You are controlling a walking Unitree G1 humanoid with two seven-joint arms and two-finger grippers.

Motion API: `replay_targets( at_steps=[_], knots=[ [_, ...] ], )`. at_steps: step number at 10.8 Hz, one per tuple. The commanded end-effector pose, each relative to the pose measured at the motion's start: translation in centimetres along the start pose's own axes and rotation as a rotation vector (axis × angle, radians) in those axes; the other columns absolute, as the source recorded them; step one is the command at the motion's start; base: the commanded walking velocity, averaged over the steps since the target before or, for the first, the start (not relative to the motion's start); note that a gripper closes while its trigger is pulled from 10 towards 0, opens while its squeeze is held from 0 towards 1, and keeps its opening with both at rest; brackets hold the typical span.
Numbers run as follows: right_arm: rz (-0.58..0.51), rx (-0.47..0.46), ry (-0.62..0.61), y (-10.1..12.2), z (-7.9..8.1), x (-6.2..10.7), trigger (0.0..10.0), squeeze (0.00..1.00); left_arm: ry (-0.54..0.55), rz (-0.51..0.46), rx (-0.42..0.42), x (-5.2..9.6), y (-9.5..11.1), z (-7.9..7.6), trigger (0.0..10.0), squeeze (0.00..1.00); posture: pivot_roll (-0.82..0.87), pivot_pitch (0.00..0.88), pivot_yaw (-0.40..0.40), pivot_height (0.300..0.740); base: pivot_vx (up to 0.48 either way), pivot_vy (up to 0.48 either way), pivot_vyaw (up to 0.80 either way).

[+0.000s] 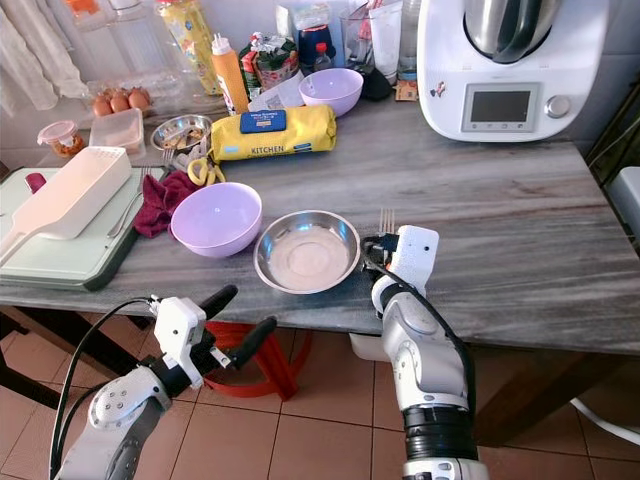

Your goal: Setting the table

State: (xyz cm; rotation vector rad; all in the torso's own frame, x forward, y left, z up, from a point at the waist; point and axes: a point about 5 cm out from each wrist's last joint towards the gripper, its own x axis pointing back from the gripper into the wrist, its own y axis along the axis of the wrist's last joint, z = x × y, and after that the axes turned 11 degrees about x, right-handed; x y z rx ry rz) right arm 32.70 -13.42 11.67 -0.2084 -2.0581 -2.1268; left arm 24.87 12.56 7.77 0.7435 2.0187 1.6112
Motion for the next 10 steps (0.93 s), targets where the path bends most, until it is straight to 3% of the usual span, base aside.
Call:
replay_targets(
  at_steps=[1,6,8,10],
  knots=[
    [0.026,0.014,0.01,-0.7,0.3,0.2,10.0,1.0,-0.012,-0.003,-0.004,0.2,0.0,0.3,10.0,0.0,-0.14,0.084,0.118,0.74,0.0,0.0,0.0],
    [-0.029,0.045,-0.045,-0.2,-2.1,1.7,10.0,1.0,-0.048,-0.034,0.008,-0.1,0.1,-0.2,10.0,0.0,-0.15,0.086,0.119,0.74,0.0,0.0,0.0],
    [-0.18,0.069,-0.103,2.5,-3.0,2.7,10.0,1.0,0.034,-0.065,0.006,-0.2,0.6,0.9,10.0,0.0,-0.16,0.084,0.12,0.74,0.0,0.0,0.0],
    [-0.284,0.101,-0.118,4.5,-3.1,3.3,10.0,1.0,0.039,-0.109,-0.02,-1.1,2.6,0.8,10.0,0.0,-0.16,0.08,0.117,0.74,0.0,0.0,0.0]
  ],
)
